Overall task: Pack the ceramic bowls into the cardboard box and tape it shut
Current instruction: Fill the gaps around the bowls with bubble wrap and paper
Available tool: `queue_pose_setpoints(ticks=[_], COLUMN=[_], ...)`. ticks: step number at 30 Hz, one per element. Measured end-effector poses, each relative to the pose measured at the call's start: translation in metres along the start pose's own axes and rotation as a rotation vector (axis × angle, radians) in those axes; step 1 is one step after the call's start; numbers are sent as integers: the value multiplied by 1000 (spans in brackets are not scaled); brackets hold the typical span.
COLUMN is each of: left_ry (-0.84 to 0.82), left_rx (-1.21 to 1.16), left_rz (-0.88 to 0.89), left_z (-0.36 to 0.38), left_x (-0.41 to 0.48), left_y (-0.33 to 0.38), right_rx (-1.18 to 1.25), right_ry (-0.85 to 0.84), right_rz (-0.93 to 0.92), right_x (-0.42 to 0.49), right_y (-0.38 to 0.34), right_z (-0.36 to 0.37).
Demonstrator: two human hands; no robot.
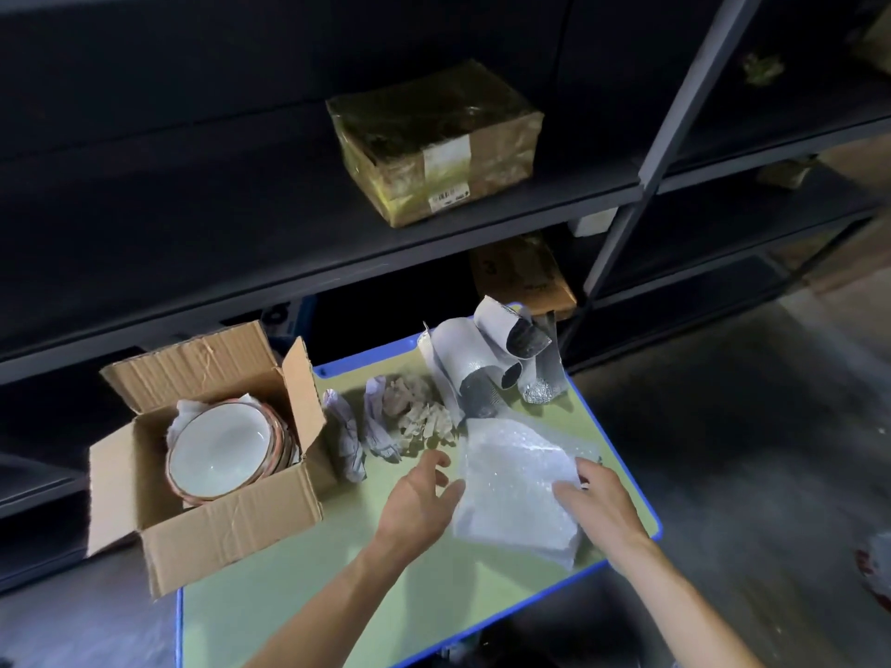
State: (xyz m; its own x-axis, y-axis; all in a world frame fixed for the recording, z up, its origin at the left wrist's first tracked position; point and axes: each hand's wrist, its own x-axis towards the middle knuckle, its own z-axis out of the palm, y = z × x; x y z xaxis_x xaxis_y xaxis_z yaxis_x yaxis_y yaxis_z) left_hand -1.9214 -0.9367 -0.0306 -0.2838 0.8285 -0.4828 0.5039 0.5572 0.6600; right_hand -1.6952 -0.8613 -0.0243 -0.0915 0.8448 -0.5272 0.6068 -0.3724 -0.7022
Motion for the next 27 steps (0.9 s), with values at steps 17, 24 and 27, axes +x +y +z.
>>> queue_pose_setpoints(ticks=[17,24,27], left_ry=[271,593,685], left_rx=[-183,-158,-172], left_rz=[186,227,273], left_z=[-85,-144,-157], left_x=[-28,-66,-82], left_y=[21,8,2], right_rx=[137,1,-69], right_ry=[-367,-280,-274], right_rz=[-327,-524,-653], right_x=[-28,-34,-52], right_y=[-123,-201,-237], right_z=[-23,3,18])
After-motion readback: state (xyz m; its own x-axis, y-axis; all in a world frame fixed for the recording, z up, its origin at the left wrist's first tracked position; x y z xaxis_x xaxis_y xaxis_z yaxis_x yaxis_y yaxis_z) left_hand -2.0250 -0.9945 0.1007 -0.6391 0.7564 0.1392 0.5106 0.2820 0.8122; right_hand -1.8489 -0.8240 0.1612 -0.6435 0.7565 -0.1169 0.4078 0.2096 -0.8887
